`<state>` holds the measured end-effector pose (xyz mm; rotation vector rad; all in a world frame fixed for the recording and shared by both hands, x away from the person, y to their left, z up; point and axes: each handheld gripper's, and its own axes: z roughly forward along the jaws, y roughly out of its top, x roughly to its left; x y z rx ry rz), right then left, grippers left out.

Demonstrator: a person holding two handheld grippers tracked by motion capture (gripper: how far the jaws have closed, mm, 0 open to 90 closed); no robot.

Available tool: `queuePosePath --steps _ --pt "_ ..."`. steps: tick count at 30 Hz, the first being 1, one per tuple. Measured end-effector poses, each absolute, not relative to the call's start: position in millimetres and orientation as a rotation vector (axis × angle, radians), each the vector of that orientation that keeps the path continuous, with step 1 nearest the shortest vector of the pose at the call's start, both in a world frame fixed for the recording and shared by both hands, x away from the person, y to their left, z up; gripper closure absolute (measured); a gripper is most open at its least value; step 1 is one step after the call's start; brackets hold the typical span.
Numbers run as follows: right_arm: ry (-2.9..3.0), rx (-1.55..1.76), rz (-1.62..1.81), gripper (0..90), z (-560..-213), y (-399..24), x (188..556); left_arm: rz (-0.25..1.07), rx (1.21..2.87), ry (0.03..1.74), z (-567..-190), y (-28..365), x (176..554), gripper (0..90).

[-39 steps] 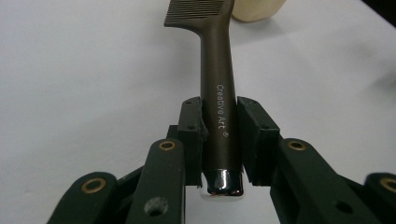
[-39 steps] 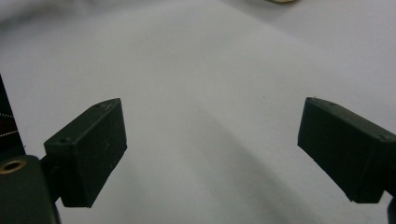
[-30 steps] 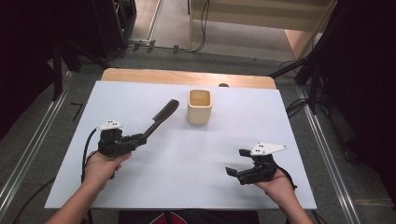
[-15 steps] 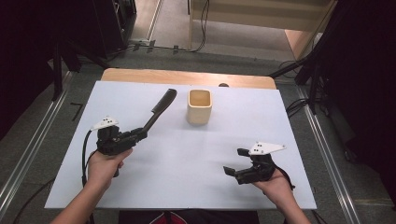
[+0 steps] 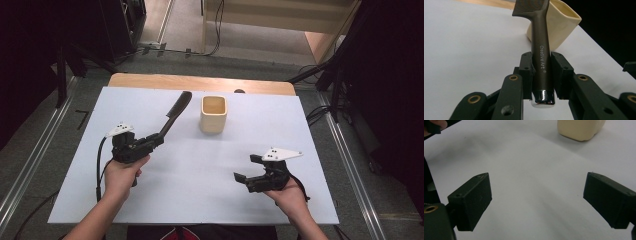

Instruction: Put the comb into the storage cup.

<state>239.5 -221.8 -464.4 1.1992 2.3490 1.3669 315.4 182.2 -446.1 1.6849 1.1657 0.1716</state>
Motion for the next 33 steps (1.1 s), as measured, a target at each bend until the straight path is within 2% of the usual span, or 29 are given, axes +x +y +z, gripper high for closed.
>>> queuePosePath --steps 14,20,23,33 --pt "2.363 1.196 1.367 6.5 -450 -204 245 0.202 1.594 1.207 -446 155 330 73.4" --pt "2.349 1.218 1.37 6.6 -443 -197 251 0.226 1.52 1.219 -447 150 325 73.4" --pt "2.325 1.218 1.38 6.6 -439 -193 254 0.272 1.515 1.216 -449 147 321 73.4" --pt "2.27 1.297 1.421 6.6 -428 -177 263 0.305 1.504 1.194 -461 143 306 73.4"
